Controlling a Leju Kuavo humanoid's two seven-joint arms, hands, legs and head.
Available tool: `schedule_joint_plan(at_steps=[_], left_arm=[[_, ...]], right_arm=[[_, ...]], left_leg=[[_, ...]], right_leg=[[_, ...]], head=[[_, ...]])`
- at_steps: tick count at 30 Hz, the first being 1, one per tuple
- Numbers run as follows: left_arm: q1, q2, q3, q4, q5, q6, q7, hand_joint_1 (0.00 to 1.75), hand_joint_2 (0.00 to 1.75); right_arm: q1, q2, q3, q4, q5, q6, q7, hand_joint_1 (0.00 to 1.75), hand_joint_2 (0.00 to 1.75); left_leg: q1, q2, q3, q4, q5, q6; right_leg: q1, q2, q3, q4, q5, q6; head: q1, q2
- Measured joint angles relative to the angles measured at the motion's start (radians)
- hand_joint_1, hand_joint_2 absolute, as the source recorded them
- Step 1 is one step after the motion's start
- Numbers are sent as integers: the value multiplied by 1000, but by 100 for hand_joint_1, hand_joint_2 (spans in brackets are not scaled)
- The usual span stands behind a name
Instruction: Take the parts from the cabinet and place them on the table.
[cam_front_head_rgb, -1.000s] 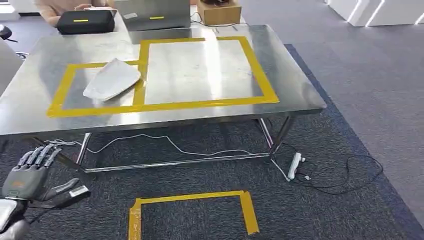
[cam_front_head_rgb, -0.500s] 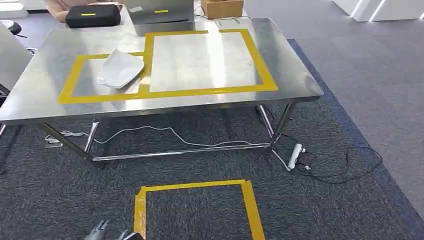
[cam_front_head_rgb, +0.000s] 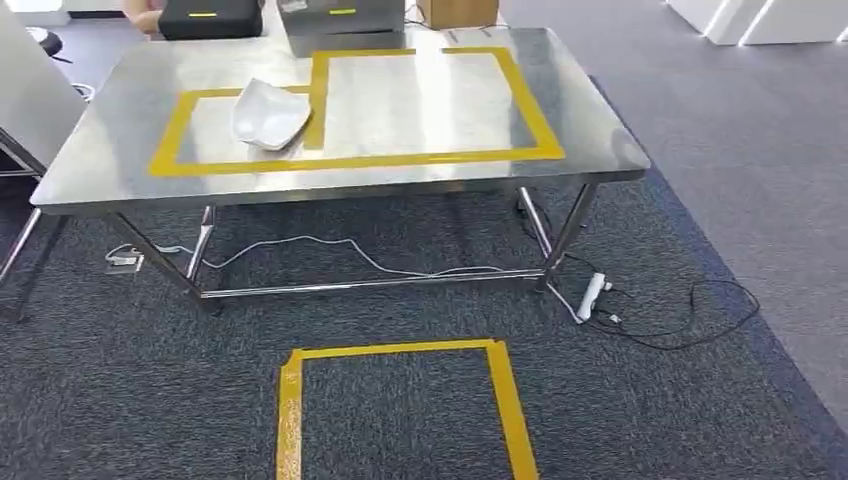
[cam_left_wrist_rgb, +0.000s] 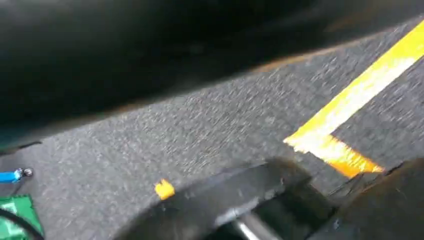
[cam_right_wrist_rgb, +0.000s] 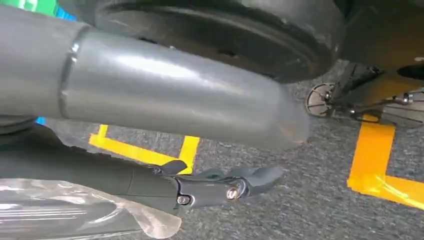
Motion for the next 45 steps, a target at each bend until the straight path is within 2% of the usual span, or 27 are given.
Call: schedule_joint_plan(at_steps=[3,4,5,6,8,10,11,14,15,18,19,20,21,23,24,26,29,30,32,34,35,37,38,39,41,42,45], left_arm=[[-1,-10,3,2,-3,3,7,0,0],[-1,-14,4,3,-5,5,7,0,0],[-1,-16,6,5,-6,6,7,0,0],[-1,-18,8,5,-6,6,7,0,0],[-2,-20,8,5,-12,6,7,0,0],[-5,-22,8,5,-13,6,7,0,0],[-4,-23,9,5,-13,6,7,0,0],[-2,-23,9,9,-16,6,7,0,0],[-2,-23,10,13,-17,7,8,0,0],[-1,-23,10,13,-24,6,10,0,0],[-1,-23,10,14,-24,6,10,0,0],[-2,-23,10,14,-24,6,9,0,0],[-2,-23,10,14,-24,6,10,0,0],[-3,-23,10,14,-27,6,10,0,0],[-3,-23,10,14,-27,6,9,0,0],[-6,-23,10,14,-31,6,9,0,0],[-7,-24,10,15,-36,6,9,0,0],[-5,-27,10,16,-36,5,10,0,0],[-6,-27,9,16,-38,3,9,0,0],[-6,-29,9,16,-39,3,9,0,0],[-6,-29,10,16,-39,3,10,0,0],[-6,-29,10,16,-39,3,9,0,0],[-6,-29,10,16,-39,1,8,0,0],[-6,-29,10,16,-39,-2,6,0,0],[-8,-27,10,16,-39,-4,4,0,0],[-7,-25,10,16,-39,-4,4,0,0],[-4,-23,10,17,-37,0,8,0,0]], right_arm=[[2,0,0,0,0,2,2,0,0],[1,0,0,1,1,3,4,0,0],[2,0,0,1,1,5,4,0,0],[1,0,0,1,2,7,5,0,0],[-1,-1,0,1,3,7,5,0,0],[-5,-1,0,1,3,7,7,0,0],[-8,-1,0,1,3,8,6,0,0],[-6,-1,0,2,4,8,6,0,0],[-9,-2,0,3,4,8,7,0,0],[-3,-2,0,3,5,8,8,0,0],[-2,-2,0,3,5,9,8,0,0],[-3,-1,0,3,5,9,8,0,0],[-4,-1,0,3,5,9,8,0,0],[-5,-2,0,3,6,8,8,0,0],[-5,-1,0,3,6,8,8,0,0],[-6,-1,0,3,7,8,8,0,0],[-6,-1,0,3,7,8,8,0,0],[-3,-2,0,5,7,7,8,0,0],[-3,-2,0,5,7,7,8,0,0],[-3,-2,0,5,7,6,8,0,0],[-3,-2,0,5,7,6,8,0,0],[-3,-2,0,5,7,6,6,0,0],[-4,-3,0,5,6,6,6,0,0],[-4,-3,0,5,6,6,6,0,0],[-8,-3,0,5,6,6,4,0,0],[-10,-3,0,5,6,6,3,0,0],[-9,-4,0,5,6,5,3,0,0]], left_leg=[[-3,0,-44,0,35,16],[-4,0,-62,1,50,16],[-5,0,-80,1,63,14],[-5,0,-99,3,77,12],[-4,1,-130,4,103,5],[-10,-3,-144,9,124,-7],[-10,-2,-149,11,138,-12],[-7,-2,-155,-1,175,-31],[-2,-5,-167,6,153,-35],[-2,-4,-189,176,-61,-46],[-2,-4,-194,255,-96,-47],[-2,-4,-192,309,-95,-47],[-2,-4,-178,329,-61,-45],[-6,-5,-97,257,17,-32],[-10,-5,-34,175,25,-22],[-17,-5,67,8,-35,-4],[-25,-5,55,-14,-33,4],[-14,0,43,-25,-14,12],[-17,3,15,-24,9,25],[-17,4,-20,-23,38,25],[-17,5,-37,-21,53,23],[-16,8,-81,-15,83,18],[-14,8,-104,-9,96,13],[-11,8,-124,-2,107,7],[-17,5,-142,19,123,-5],[-19,7,-145,21,136,-13],[-12,7,-151,12,167,-29]], right_leg=[[0,10,-49,176,-176,6],[0,11,-58,245,-201,8],[0,11,-54,282,-191,8],[0,11,-31,282,-148,9],[-2,11,66,177,-67,9],[-1,14,226,-32,-97,4],[-1,19,256,-107,-126,-6],[5,17,222,-84,-107,-25],[0,8,206,-82,-94,-35],[6,1,160,-78,-57,-52],[9,-2,143,-74,-45,-53],[11,-4,125,-68,-34,-53],[14,-6,111,-58,-24,-54],[20,-6,65,-38,-4,-53],[21,-6,45,-29,4,-52],[25,-5,25,-17,18,-45],[17,-7,9,-19,54,-22],[16,-3,0,-14,47,-18],[13,8,-22,51,-67,-8],[11,10,-49,195,-176,1],[10,10,-54,253,-182,5],[5,10,-18,272,-98,12],[2,10,24,232,-50,15],[-2,10,82,161,-32,18],[-6,16,238,-53,-107,22],[-4,18,233,-77,-134,-4],[-2,12,204,-63,-105,-39]], head=[[10,0],[13,0],[13,0],[13,0],[14,0],[18,0],[17,1],[15,0],[13,0],[1,0],[0,0],[-1,0],[-2,0],[-1,0],[-2,0],[0,0],[0,0],[-2,0],[5,0],[9,0],[10,0],[11,0],[10,0],[10,0],[21,0],[18,0],[19,0]])
